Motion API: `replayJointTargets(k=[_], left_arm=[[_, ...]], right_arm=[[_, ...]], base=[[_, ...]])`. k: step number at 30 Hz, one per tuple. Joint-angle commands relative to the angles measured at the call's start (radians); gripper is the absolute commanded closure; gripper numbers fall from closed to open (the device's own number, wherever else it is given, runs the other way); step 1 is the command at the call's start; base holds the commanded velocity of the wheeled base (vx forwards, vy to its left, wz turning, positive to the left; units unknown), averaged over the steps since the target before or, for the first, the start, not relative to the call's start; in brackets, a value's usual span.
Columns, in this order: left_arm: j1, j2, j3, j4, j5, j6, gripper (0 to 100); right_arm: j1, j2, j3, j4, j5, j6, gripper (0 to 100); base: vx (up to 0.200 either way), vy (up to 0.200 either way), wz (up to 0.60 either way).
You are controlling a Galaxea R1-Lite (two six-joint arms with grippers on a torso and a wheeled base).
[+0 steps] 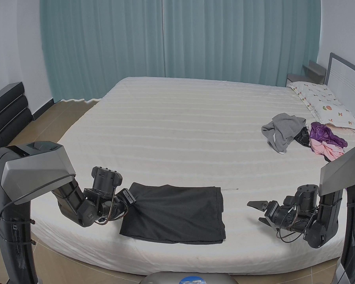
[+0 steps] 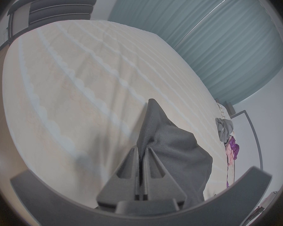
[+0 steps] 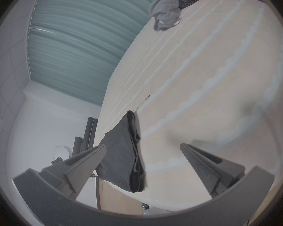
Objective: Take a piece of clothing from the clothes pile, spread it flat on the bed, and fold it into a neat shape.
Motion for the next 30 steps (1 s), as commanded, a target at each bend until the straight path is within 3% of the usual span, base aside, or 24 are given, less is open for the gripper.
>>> replayJointTargets(k=[1, 7, 17, 18, 30], left_arm=[[-0.001, 0.008, -0.010, 0.000, 0.000, -0.002, 100], [-0.013, 0.006, -0.003, 0.000, -0.001, -0.002, 100], [-0.050, 0.012, -0.001, -0.002, -0.003, -0.008, 100], [-0.050, 0.012, -0.001, -0.002, -0.003, -0.008, 0], [-0.043, 0.008, 0.002, -0.007, -0.003, -0.010, 0]], right_arm=[[0.021, -0.002, -0.016, -0.015, 0.000, -0.001, 0], [0.024, 0.015, -0.017, -0.015, 0.003, 0.002, 0], [0.030, 0.018, -0.011, -0.015, 0.003, 0.002, 0], [0.030, 0.018, -0.011, -0.015, 0.003, 0.002, 0], [0.030, 0.018, -0.005, -0.015, 0.003, 0.002, 0]], base=[[0.000, 0.200, 0.00], [0.000, 0.200, 0.00], [0.000, 0.000, 0.00], [0.000, 0.000, 0.00], [0.000, 0.000, 0.00]])
